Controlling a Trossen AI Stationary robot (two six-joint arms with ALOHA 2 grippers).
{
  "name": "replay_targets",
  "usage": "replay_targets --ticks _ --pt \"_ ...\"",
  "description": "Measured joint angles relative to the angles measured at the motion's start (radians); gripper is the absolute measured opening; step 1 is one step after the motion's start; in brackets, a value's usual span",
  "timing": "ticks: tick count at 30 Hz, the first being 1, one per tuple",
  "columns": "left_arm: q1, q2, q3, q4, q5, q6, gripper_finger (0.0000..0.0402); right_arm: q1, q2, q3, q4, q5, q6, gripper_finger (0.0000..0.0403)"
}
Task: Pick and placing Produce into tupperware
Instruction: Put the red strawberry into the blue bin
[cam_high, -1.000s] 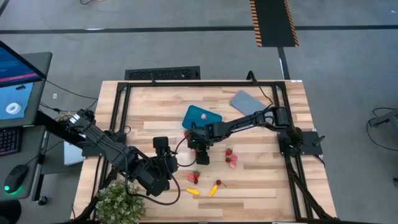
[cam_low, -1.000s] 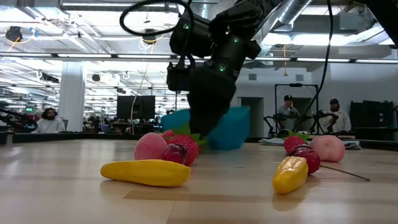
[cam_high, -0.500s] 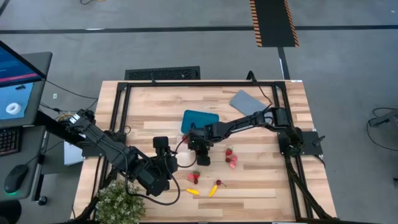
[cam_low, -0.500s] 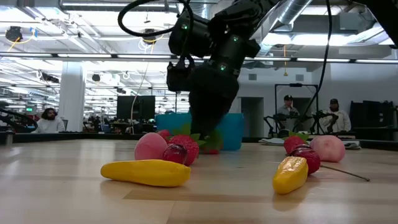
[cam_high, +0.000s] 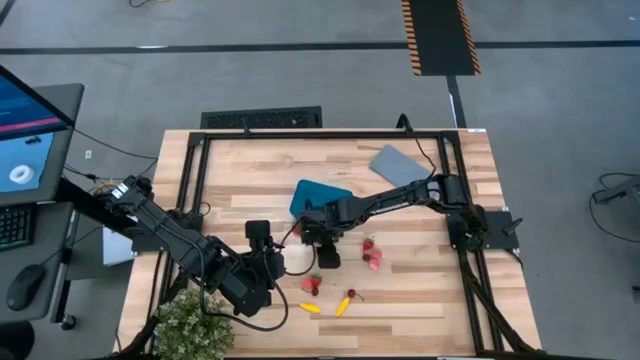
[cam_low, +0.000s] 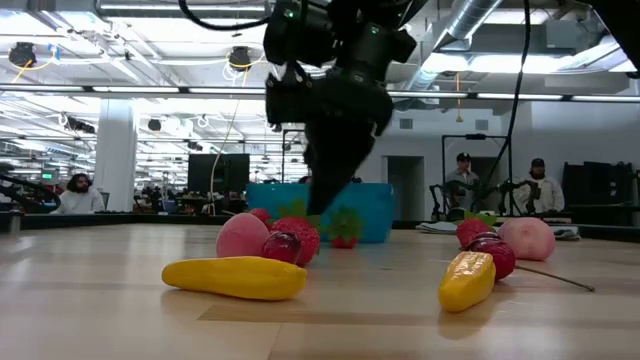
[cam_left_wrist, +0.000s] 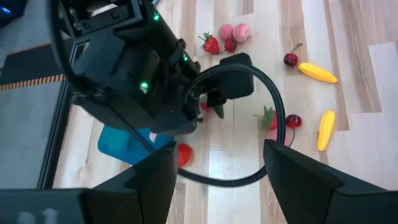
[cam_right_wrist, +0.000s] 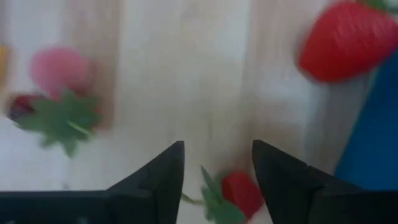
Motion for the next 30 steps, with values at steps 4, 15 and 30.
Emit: replay_targets --ticks 4,15,30 --pt "0.000 0.000 0.000 0.000 -0.002 0.000 0.0228 -0.003 0.000 0.000 -0.009 0.023 -0.008 0.0237" --pt "0.000 0.000 0.000 0.000 -0.006 0.005 0.0228 0.011 -0.001 0.000 -0.110 0.020 -0.017 0.0240" --pt "0.000 0.000 0.000 0.000 -0.019 0.006 0.0228 0.012 0.007 0.000 -0.122 -0.010 -0.013 0.0179"
